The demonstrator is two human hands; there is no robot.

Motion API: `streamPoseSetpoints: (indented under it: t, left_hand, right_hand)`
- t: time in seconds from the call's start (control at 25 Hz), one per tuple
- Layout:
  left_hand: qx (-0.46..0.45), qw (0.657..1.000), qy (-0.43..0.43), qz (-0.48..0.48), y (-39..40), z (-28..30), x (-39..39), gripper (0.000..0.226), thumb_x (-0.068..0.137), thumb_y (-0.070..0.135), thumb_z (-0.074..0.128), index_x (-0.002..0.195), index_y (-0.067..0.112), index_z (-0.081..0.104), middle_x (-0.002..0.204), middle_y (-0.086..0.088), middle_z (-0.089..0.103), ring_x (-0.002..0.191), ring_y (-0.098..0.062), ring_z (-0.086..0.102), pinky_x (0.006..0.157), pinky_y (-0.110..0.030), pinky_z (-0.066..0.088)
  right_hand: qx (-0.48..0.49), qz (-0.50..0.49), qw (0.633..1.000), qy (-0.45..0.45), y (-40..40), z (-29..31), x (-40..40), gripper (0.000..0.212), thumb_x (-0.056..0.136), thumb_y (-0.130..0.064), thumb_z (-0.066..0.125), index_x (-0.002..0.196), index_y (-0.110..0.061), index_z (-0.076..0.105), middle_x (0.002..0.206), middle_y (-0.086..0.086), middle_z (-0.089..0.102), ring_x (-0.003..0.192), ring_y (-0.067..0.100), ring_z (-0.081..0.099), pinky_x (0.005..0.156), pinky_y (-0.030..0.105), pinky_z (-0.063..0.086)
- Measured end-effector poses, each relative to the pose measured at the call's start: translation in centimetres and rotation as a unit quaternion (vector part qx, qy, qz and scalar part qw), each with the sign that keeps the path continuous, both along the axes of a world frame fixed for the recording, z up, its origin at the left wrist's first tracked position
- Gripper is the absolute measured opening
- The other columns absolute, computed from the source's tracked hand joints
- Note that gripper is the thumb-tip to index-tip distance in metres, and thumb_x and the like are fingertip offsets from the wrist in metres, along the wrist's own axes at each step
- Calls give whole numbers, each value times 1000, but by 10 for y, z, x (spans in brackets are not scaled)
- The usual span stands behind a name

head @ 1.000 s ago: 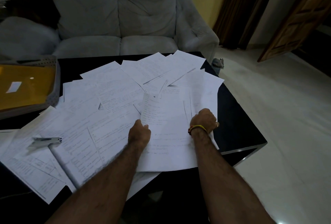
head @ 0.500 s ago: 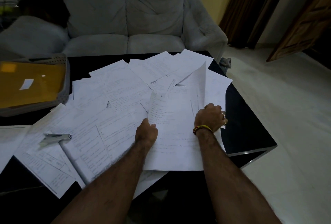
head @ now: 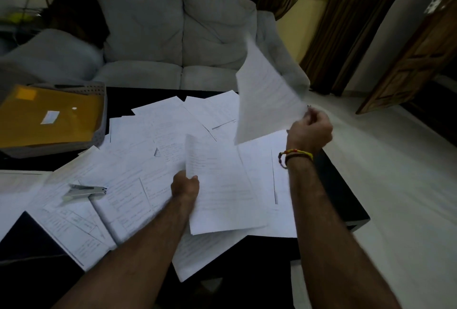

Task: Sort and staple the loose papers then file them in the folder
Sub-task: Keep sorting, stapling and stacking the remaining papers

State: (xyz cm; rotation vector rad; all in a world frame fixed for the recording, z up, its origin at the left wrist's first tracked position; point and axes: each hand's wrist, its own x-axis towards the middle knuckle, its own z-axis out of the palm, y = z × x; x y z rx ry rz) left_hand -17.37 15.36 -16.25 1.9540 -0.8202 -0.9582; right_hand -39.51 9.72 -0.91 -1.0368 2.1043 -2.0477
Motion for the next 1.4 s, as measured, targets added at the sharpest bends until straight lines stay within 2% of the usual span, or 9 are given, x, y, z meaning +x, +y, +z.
streamPoseSetpoints:
  t: [0.12, 0.24, 0.48, 0.64, 0.72, 0.8, 0.92, 1.16, 1.4]
  left_hand:
    - [-16, 999, 1, 44, 2, 7, 35, 29, 89, 17, 59, 114, 4, 65, 112, -16, 67, 99, -34, 63, 80, -32, 49]
    - [-16, 998, -3, 56, 9, 4, 73, 30, 90, 17, 58, 115, 2, 63, 111, -18, 66, 98, -36, 62, 77, -32, 48]
    - [8, 998, -4, 55, 20, -17, 107, 34, 94, 17, 54, 120, -4, 60, 121, -22, 62, 110, -37, 58, 91, -35, 47]
    - [18, 995, 41, 94, 15, -9, 101, 58, 102, 41, 30, 122, -6, 57, 126, -27, 57, 115, -41, 54, 96, -38, 42]
    - [25, 994, 44, 95, 15, -5, 99, 66, 98, 53, 36, 120, -5, 58, 123, -24, 59, 112, -40, 56, 93, -37, 44]
    - [38, 998, 8, 56, 17, -5, 98, 50, 93, 40, 55, 120, -2, 55, 124, -20, 60, 113, -37, 57, 90, -33, 45]
    - [30, 999, -32, 32, 23, -12, 97, 33, 89, 16, 56, 118, 2, 53, 123, -16, 60, 110, -33, 57, 84, -30, 45]
    - [-8, 998, -47, 36, 30, -7, 92, 33, 85, 11, 49, 118, 7, 47, 116, -14, 61, 99, -32, 58, 76, -32, 45]
    - [-27, 977, -210, 37, 38, -23, 86, 45, 84, 27, 53, 126, 15, 40, 107, -13, 65, 92, -36, 61, 72, -38, 49]
  right_hand:
    - [114, 103, 982, -110, 8, -48, 47, 21, 85, 0, 56, 91, -10, 73, 88, 11, 71, 70, 31, 69, 63, 45, 61]
    - [234, 176, 941, -170, 35, -101, 94, 21, 80, 1, 55, 86, -7, 74, 83, 11, 72, 57, 32, 68, 56, 44, 60]
    - [407, 200, 886, -95, 76, -144, 119, 23, 78, -4, 59, 96, -5, 72, 101, 18, 71, 100, 36, 64, 82, 32, 50]
    - [450, 214, 866, -44, 70, -141, 120, 19, 81, -7, 61, 98, -2, 69, 106, 19, 69, 105, 36, 62, 84, 32, 48]
    - [464, 222, 857, -20, 68, -140, 120, 20, 82, -7, 61, 99, 0, 70, 107, 19, 69, 106, 35, 62, 83, 30, 47]
    - [480, 240, 844, 4, 66, -142, 120, 15, 81, -8, 61, 91, 0, 71, 94, 18, 69, 98, 35, 64, 77, 26, 45]
    - [486, 263, 833, 26, 61, -145, 119, 12, 80, -15, 64, 75, -5, 66, 72, 12, 59, 84, 32, 62, 76, 29, 48]
    - [421, 203, 871, 151, 36, -135, 112, 30, 89, -29, 60, 112, -11, 65, 122, 13, 59, 116, 35, 52, 94, 41, 44]
    - [490, 187, 817, 240, -6, -144, 114, 45, 90, -38, 62, 122, -7, 56, 128, 15, 51, 121, 38, 45, 94, 51, 43]
